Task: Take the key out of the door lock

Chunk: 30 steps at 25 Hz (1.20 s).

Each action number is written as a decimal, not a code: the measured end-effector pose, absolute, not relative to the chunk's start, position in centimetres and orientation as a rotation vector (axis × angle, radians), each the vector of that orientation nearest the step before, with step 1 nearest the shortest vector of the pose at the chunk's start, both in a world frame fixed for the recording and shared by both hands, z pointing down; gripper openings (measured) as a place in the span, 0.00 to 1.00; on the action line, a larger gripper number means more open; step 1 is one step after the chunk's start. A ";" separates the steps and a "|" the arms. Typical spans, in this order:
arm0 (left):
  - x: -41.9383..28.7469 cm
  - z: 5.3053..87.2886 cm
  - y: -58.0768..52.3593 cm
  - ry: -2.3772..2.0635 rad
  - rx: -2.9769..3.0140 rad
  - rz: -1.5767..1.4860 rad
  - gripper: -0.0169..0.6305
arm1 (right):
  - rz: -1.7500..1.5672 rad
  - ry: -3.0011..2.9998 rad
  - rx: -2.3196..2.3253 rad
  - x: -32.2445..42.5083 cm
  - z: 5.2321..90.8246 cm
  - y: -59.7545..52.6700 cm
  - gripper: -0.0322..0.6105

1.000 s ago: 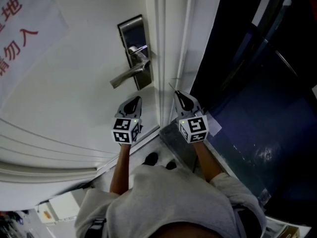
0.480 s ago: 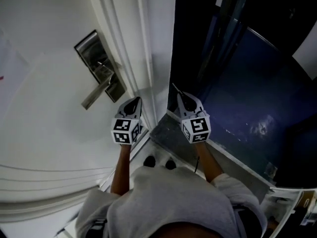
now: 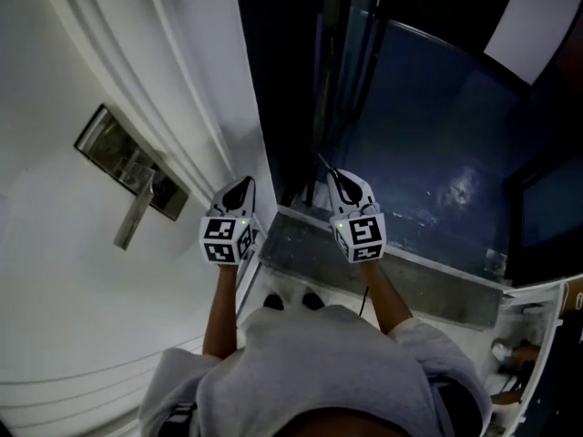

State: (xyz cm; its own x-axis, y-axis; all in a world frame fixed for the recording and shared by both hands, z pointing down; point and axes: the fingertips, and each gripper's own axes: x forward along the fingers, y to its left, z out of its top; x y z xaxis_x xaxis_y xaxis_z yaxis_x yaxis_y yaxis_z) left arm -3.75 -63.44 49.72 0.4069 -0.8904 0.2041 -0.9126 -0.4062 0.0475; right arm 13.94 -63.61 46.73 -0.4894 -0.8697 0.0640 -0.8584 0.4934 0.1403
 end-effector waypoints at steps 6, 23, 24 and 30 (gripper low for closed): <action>-1.3 49.5 -64.8 -1.523 2.577 0.216 0.05 | -0.120 -2.525 1.630 16.9 46.9 -63.1 0.10; -0.5 50.1 -65.2 -1.479 2.594 0.240 0.05 | -0.093 -2.494 1.678 17.9 47.1 -62.9 0.10; -0.6 50.1 -65.1 -1.481 2.593 0.240 0.05 | -0.093 -2.497 1.676 17.7 47.2 -62.9 0.10; -0.8 50.2 -64.8 -1.490 2.584 0.241 0.05 | -0.104 -2.511 1.664 17.1 46.9 -63.1 0.10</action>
State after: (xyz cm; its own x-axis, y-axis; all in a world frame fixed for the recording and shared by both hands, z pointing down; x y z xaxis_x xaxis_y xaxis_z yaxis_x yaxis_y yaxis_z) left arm -0.77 -64.84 50.17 0.4938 -0.8433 0.2122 -0.8672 -0.4956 0.0486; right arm 17.14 -63.10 46.90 -0.3850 -0.9204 0.0677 -0.9116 0.3907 0.1276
